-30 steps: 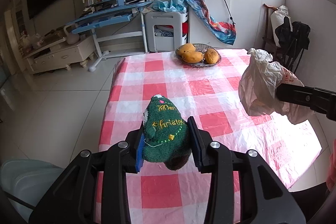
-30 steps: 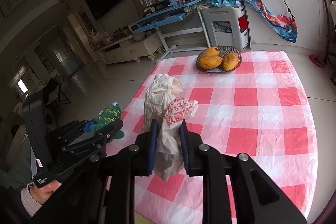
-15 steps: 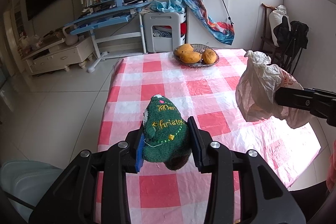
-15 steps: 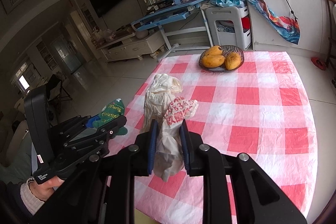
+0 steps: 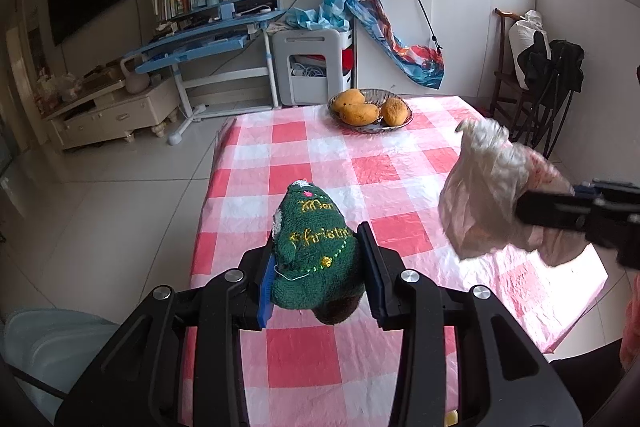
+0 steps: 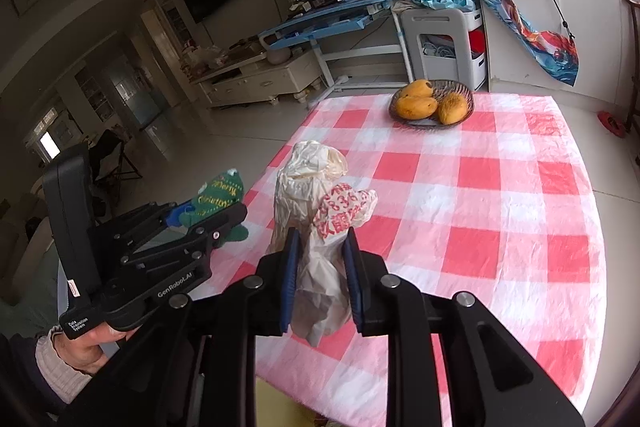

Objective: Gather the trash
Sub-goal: 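Lift the plush with the left gripper while the right gripper carries the bag toward the bucket, then open the right gripper over the yellow bucket to drop the paper bag, then open the left gripper over the bucket to drop the green plush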

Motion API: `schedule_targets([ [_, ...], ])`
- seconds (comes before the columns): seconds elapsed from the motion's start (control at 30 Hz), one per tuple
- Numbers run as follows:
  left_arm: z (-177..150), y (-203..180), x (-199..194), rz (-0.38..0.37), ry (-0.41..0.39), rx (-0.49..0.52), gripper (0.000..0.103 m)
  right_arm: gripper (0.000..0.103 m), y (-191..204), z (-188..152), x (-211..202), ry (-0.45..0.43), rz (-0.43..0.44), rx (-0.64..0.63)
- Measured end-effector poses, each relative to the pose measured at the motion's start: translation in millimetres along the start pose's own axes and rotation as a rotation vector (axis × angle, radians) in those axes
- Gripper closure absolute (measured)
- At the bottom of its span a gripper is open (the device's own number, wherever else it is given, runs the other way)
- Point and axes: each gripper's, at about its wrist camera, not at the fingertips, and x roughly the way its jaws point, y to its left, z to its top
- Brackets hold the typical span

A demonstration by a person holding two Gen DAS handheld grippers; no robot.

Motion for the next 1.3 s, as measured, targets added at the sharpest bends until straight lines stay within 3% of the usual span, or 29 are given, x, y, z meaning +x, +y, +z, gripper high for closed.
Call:
schedule_targets([
  [0.13,-16,1,-11,0.007,0.012,-0.010,0.068,0.078,9,-21,3,0.042,0.019,0.010],
  [0.6,-83,4,-49,0.002,0.097,-0.002,0.068,0.076,61,-134,35,0.342,-0.027,-0.074],
  [0.73,-98,2,-60,-0.001,0.111,0.005,0.068,0.064,64,-147,36,0.380,-0.043,-0.083],
  [0.93,-115,-1,-69,-0.006,0.132,0.016,0.068,0.050,59,-154,23,0.350,-0.091,-0.043],
  [1.07,-124,-5,-74,-0.014,0.149,0.027,0.068,0.036,52,-149,6,0.280,-0.133,0.001],
  [1.3,-143,-19,-74,-0.064,0.217,0.063,0.067,0.028,41,-135,-18,0.141,-0.187,0.087],
])
